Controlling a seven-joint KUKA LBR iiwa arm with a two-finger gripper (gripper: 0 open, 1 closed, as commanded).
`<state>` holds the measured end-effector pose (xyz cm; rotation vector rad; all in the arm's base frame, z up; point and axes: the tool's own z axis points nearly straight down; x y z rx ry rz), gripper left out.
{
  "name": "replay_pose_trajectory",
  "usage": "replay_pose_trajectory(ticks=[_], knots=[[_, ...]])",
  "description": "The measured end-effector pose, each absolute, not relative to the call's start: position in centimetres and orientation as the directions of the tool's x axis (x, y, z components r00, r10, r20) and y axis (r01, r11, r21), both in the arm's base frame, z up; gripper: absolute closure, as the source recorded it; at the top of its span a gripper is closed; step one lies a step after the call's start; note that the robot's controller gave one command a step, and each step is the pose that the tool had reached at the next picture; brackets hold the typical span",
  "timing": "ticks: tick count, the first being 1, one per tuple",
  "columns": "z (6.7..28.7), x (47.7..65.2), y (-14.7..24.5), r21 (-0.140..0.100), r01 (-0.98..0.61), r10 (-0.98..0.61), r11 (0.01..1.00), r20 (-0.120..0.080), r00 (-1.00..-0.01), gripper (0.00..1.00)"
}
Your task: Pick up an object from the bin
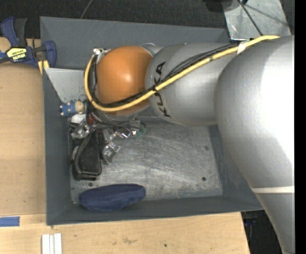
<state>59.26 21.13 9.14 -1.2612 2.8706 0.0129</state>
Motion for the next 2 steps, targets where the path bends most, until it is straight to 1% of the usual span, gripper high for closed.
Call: replay_pose_trajectory(ticks=[1, 2], knots=[[9.6, 59.7, 21.1, -0.005, -0.735, -0.735, 0.678, -0.021, -0.678, 1.00], [24.8, 61.0, 22.1, -0.003, -0.960, -0.960, 0.281, -0.003, -0.281, 1.00]])
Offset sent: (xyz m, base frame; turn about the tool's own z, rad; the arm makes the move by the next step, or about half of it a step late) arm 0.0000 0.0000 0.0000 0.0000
